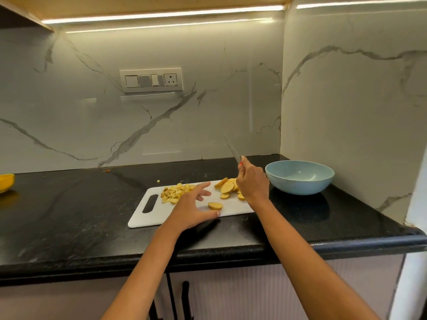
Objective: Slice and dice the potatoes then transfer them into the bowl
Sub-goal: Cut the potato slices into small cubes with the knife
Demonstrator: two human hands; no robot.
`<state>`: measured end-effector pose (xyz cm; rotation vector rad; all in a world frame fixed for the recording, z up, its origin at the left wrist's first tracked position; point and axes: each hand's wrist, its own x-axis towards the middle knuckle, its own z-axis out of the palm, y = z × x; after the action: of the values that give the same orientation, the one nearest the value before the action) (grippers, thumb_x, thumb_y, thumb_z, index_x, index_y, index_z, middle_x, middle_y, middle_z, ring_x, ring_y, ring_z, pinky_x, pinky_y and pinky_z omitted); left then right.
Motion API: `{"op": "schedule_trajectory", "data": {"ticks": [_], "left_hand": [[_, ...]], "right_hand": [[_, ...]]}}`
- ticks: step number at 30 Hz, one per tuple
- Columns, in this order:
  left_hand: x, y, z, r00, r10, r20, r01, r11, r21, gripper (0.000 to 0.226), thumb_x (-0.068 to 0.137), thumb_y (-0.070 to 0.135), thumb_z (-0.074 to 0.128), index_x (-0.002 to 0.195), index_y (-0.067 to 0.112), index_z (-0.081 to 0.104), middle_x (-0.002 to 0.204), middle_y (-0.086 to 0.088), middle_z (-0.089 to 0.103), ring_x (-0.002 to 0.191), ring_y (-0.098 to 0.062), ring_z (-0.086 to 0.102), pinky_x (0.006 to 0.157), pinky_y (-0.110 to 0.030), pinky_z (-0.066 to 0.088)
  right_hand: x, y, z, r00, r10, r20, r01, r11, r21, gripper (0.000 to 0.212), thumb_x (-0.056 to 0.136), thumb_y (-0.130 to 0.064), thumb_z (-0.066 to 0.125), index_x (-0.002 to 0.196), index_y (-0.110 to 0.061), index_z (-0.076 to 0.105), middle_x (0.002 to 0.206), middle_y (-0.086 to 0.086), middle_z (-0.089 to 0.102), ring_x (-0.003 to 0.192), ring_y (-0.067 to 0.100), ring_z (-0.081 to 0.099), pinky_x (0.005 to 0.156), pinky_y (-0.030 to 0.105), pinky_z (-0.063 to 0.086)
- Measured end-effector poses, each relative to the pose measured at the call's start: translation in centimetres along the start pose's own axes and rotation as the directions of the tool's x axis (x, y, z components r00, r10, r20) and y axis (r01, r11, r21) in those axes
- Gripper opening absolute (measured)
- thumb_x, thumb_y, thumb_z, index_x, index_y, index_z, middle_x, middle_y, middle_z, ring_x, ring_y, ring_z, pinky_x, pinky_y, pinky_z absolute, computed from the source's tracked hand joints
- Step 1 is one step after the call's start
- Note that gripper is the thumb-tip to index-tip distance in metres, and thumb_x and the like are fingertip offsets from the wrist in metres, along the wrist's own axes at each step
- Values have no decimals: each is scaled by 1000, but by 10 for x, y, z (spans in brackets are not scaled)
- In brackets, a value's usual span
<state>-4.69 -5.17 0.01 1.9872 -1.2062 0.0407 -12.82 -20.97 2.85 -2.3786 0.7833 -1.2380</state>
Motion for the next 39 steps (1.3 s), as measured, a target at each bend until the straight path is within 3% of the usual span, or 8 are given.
{"op": "schedule_trajectory", "data": {"ticks": [3,8,11,15,20,25,31,39], "left_hand": [[-2,0,4,998,-58,-14,58,998,-9,63,74,38,74,129,28,47,108,10,59,103,-9,54,88,-25,43],[1,-3,5,997,-52,-53,53,998,32,39,83,29,67,119,15,60,117,0,63,100,-10,55,85,-19,42],[3,-3,2,992,-80,-99,82,997,12,35,83,22,67,116,10,63,116,-3,64,104,-15,57,85,-19,40],[2,-5,0,985,-94,-148,87,995,-54,21,80,15,71,99,7,72,100,-9,71,92,-16,62,81,-20,44],[0,-5,2,983,-67,-172,59,997,-55,13,78,18,73,87,10,75,87,-5,72,83,-14,60,73,-19,44],[2,-9,2,982,-89,-170,83,996,-40,14,77,21,74,87,11,75,88,-4,72,85,-17,59,76,-29,45],[5,-10,2,984,-102,-149,94,994,-61,16,78,20,73,91,11,74,87,-1,69,75,-6,50,63,-14,38],[12,-16,2,985,-123,-125,117,992,-53,16,77,22,74,90,14,75,90,-3,72,81,-14,54,69,-24,43]], "right_hand": [[-12,-3,-4,999,17,51,-16,1000,-9,39,102,-24,36,138,-12,43,103,9,68,87,19,65,67,24,46],[-42,-22,-8,975,-11,221,18,999,-31,35,101,-24,34,131,-16,51,107,8,65,94,23,62,78,34,50],[-60,-32,-11,947,-7,322,31,997,-69,32,99,-22,37,123,-19,57,105,8,65,94,24,60,71,28,41],[-75,-39,-22,919,31,393,28,989,-143,27,96,-21,39,112,-15,60,107,8,63,95,26,58,70,28,35],[-93,-48,-35,914,44,403,47,976,-214,23,96,-20,43,110,-12,57,108,8,61,95,24,60,74,29,40],[-103,-53,-46,912,37,409,93,951,-293,24,95,-20,45,115,-11,55,109,9,61,97,23,60,73,27,41],[-103,-56,-52,892,39,451,116,943,-312,25,95,-22,47,117,-12,54,110,8,61,96,21,60,73,26,41],[-100,-65,-49,885,21,465,165,920,-356,26,95,-20,48,119,-9,53,114,9,59,101,23,59,80,29,43]]}}
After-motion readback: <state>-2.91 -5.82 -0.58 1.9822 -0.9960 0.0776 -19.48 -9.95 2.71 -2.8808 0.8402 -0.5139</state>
